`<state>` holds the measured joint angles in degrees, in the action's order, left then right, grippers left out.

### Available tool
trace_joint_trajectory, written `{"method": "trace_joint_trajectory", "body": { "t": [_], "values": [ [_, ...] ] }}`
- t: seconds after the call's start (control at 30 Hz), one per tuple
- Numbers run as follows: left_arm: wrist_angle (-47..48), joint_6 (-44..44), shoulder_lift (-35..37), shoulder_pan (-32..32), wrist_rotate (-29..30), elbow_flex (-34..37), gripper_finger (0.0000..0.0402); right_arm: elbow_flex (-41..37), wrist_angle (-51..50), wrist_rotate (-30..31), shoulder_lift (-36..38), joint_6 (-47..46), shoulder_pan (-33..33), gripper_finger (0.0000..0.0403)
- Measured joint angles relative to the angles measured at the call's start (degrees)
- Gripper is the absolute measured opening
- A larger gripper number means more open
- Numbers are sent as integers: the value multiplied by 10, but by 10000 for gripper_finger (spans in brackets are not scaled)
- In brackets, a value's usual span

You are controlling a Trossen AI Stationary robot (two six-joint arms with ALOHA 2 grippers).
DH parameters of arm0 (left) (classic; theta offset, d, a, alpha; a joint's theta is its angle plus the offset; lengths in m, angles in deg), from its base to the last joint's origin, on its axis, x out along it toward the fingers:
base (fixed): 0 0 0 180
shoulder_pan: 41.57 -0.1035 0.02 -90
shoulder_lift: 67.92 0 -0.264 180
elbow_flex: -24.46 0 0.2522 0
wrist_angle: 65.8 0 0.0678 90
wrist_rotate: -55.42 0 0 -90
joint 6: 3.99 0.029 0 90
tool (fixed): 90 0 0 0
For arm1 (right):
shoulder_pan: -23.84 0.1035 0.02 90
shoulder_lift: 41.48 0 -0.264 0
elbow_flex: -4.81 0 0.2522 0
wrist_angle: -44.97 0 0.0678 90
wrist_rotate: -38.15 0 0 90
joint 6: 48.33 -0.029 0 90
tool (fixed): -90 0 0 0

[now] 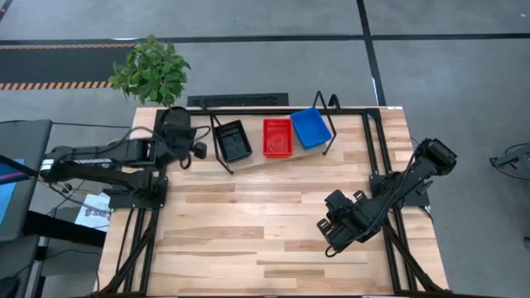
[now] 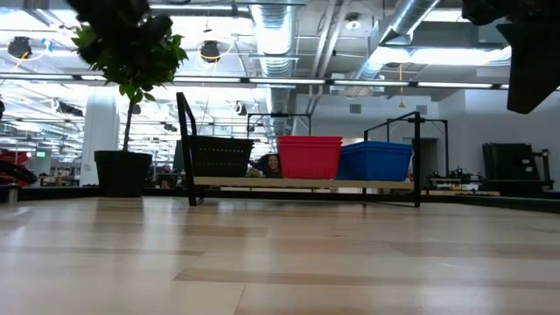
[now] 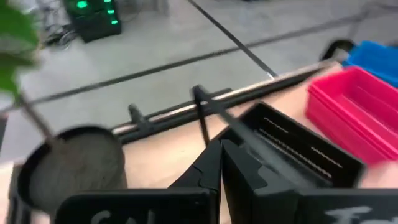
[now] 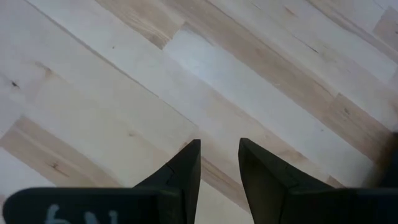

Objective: Stack baskets on shelf by color
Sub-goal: Adjust the bins on the shelf

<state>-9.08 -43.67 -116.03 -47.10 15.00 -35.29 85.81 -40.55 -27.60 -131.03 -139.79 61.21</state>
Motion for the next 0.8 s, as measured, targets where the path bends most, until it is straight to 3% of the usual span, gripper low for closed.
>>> {"method": "trace_joint_trajectory", "body": {
  "t": [0.17,0.4,0.8],
  "values": [
    [-17,-117,15,29,57,75,0,0,3,0,0,0,0,134],
    [-29,-209,-8,23,48,157,0,0,19,-1,0,0,-4,134],
    [-156,-137,-10,12,43,233,0,0,20,-1,0,0,-12,134]
  ]
}}
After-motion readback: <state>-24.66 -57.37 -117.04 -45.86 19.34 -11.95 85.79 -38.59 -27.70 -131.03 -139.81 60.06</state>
